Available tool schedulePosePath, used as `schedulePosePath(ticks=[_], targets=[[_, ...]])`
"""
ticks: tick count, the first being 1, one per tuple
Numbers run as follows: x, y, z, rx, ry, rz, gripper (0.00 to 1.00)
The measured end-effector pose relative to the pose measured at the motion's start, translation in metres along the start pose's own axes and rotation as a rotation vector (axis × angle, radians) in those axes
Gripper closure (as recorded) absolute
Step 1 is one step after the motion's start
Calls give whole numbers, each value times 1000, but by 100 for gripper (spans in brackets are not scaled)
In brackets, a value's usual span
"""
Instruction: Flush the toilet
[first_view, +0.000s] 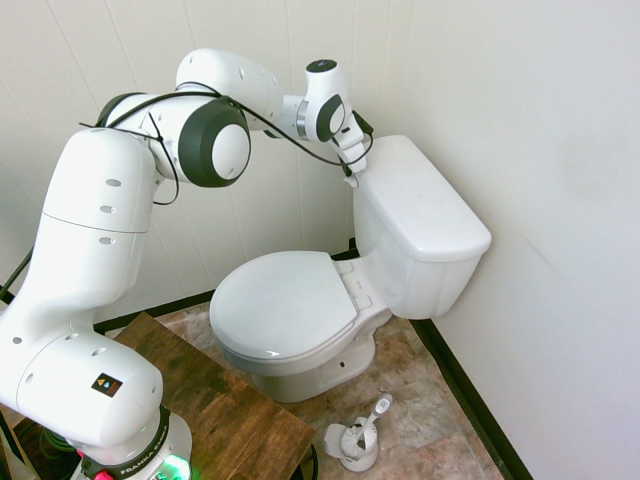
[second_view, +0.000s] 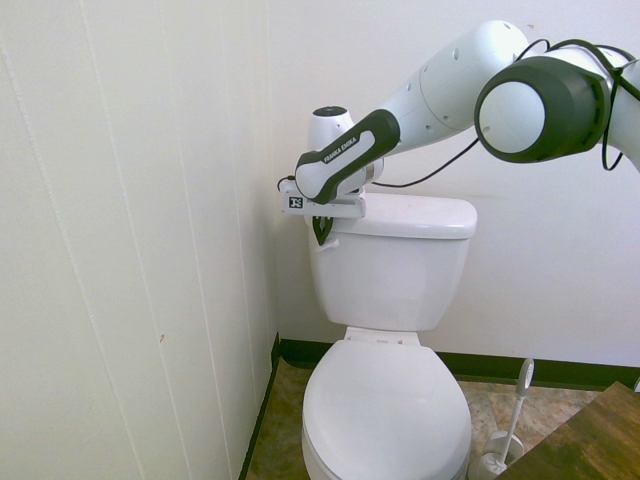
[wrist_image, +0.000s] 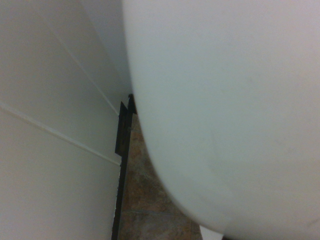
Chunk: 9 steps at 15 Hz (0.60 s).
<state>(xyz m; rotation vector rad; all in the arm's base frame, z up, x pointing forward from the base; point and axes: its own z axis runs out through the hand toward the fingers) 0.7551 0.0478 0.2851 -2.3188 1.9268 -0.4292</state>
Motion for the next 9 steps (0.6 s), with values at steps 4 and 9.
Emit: schedulePosePath(ticks=[4, 9], targets=[[3, -1, 4, 1, -15, 22, 100], [4, -1, 3, 2, -25, 20, 100]])
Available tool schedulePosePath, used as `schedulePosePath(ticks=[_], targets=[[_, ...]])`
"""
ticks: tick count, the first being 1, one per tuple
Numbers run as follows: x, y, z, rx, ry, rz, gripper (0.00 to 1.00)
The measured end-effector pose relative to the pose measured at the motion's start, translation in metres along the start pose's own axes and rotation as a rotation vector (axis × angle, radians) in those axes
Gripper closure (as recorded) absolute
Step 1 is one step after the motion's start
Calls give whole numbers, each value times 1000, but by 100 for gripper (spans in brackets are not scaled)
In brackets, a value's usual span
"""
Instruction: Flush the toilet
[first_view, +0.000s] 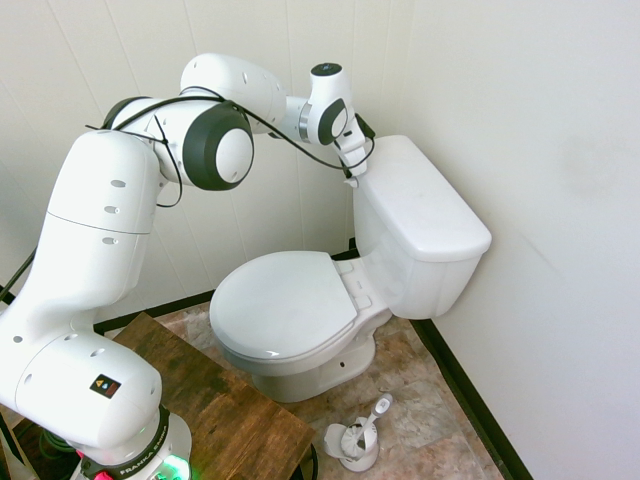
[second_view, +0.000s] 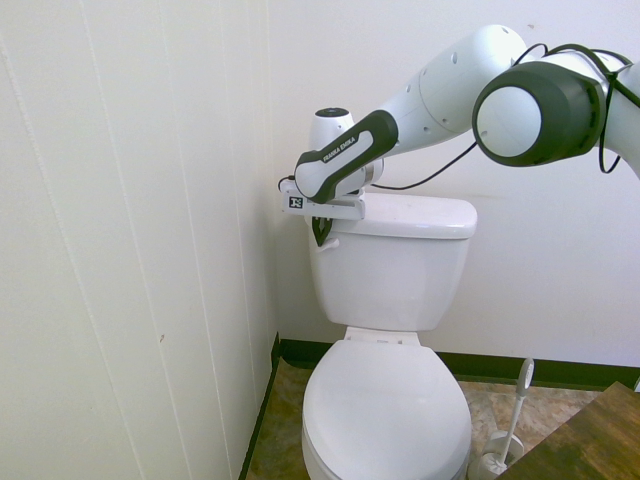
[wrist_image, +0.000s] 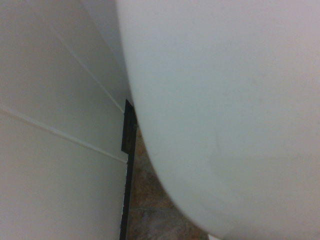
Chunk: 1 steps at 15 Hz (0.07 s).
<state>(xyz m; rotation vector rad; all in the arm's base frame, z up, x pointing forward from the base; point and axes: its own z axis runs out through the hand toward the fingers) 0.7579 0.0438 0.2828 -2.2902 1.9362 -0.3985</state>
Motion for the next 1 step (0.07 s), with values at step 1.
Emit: schedulePosePath(ticks=[1], targets=[[0, 0, 0, 0, -5, -2, 100]])
